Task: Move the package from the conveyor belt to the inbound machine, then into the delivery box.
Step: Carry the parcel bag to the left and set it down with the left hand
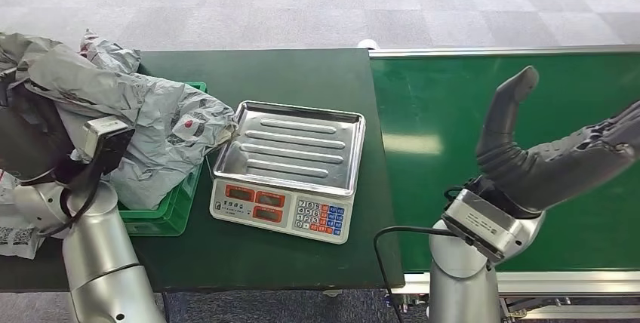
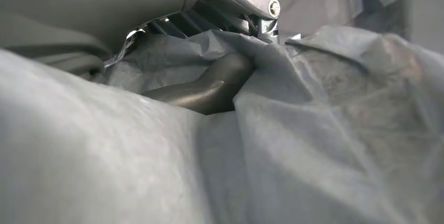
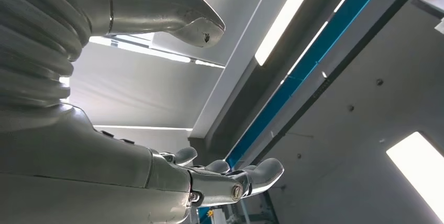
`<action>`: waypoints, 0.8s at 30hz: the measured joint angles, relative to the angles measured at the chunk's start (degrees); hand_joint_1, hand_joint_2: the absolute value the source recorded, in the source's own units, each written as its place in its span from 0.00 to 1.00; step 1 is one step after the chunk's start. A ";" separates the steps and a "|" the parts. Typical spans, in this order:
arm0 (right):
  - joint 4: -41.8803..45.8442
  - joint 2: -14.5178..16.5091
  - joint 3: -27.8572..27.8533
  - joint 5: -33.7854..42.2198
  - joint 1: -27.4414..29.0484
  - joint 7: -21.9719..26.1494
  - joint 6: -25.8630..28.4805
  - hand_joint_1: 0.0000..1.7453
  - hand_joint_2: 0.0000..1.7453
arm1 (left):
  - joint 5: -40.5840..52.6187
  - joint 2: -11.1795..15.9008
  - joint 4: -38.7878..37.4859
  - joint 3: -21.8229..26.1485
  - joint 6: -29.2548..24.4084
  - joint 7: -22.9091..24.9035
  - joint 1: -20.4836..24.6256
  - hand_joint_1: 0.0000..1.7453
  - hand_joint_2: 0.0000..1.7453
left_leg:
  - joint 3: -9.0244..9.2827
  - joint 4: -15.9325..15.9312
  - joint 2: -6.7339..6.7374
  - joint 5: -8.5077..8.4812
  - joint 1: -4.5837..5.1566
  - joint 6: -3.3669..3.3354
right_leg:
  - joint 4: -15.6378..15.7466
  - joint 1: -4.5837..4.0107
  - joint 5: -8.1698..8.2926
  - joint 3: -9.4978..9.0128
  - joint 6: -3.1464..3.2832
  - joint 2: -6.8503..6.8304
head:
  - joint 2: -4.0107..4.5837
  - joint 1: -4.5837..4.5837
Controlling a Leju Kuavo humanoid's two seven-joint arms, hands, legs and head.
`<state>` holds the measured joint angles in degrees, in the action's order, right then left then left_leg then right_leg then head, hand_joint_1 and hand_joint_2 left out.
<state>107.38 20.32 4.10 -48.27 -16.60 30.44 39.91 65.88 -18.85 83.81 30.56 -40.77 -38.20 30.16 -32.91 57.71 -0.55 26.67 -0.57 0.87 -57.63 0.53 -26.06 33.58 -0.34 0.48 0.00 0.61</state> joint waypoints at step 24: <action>2.05 -0.04 -0.32 -4.84 0.61 -2.99 0.09 0.00 1.00 | 20.30 26.79 -57.00 -25.75 4.57 69.63 12.20 0.00 0.75 | -0.40 -0.05 0.71 -0.37 -0.16 0.41 | -0.11 -0.09 0.62 0.86 0.38 0.73 | 0.00 0.11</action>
<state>109.43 20.28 3.79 -53.11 -16.00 27.45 40.00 86.18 7.94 26.81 4.81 -36.20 31.44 42.37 -33.31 57.65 0.16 26.30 -0.73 1.28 -57.74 0.44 -25.44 34.44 0.04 1.21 0.00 0.72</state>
